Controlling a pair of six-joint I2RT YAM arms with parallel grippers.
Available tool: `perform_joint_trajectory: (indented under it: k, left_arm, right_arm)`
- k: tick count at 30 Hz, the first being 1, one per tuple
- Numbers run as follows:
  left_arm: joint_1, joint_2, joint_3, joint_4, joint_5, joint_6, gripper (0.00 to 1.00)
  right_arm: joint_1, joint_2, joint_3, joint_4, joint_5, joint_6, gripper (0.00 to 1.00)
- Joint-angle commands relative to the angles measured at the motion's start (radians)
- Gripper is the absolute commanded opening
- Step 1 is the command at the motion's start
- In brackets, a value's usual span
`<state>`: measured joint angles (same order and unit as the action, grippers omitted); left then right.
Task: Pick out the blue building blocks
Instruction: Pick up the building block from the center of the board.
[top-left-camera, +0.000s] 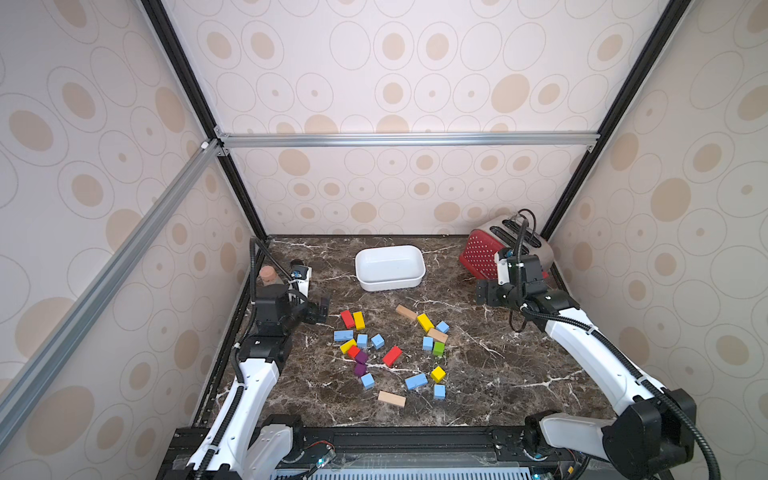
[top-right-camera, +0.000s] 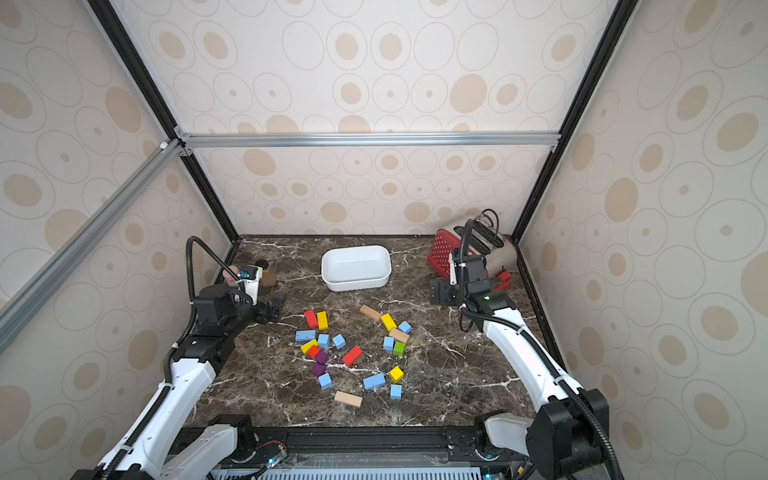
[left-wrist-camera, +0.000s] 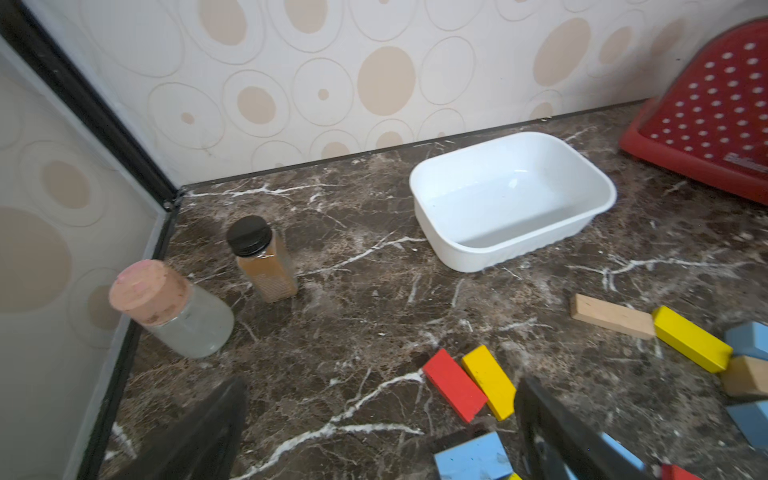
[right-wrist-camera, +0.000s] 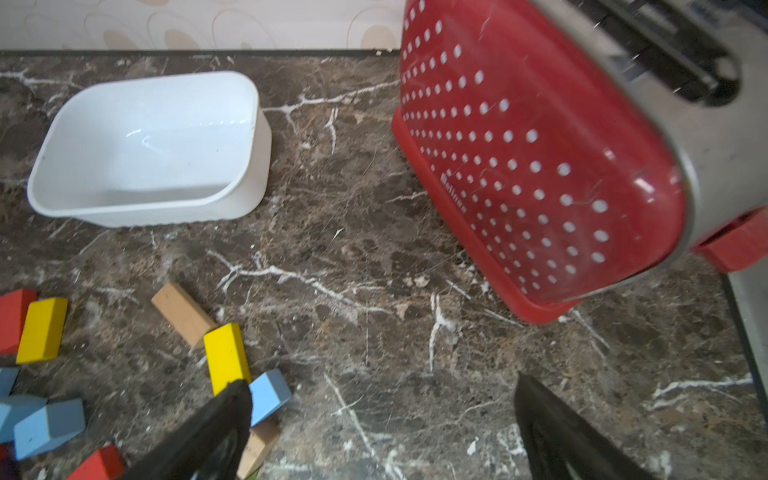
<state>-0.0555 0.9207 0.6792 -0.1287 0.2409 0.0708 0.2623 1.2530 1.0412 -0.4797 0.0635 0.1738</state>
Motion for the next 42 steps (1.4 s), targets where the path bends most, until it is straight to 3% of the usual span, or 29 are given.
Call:
perform_joint_trajectory:
  k: [1, 11, 23, 31, 42]
  left_arm:
    - [-0.049, -0.013, 0.008, -0.071, 0.057, 0.059, 0.99]
    - [-0.073, -0.039, -0.044, -0.032, 0.155, 0.016, 0.99]
    - [-0.144, -0.025, -0.104, -0.002, 0.151, -0.006, 0.99]
    - [-0.268, 0.045, -0.118, 0.056, 0.097, -0.021, 0.99]
    - [-0.300, 0.097, -0.115, 0.097, 0.098, -0.026, 0.99]
  right_arm:
    - [0.052, 0.028, 0.032, -0.162, -0.048, 0.030, 1.00]
    - [0.153, 0.141, 0.070, -0.280, -0.095, 0.053, 1.00]
    - [0.198, 0.325, 0.131, -0.303, -0.169, -0.029, 1.00]
    - [0.205, 0.442, 0.202, -0.322, -0.210, -0.083, 0.99]
    - [0.216, 0.554, 0.240, -0.301, -0.141, -0.069, 0.92]
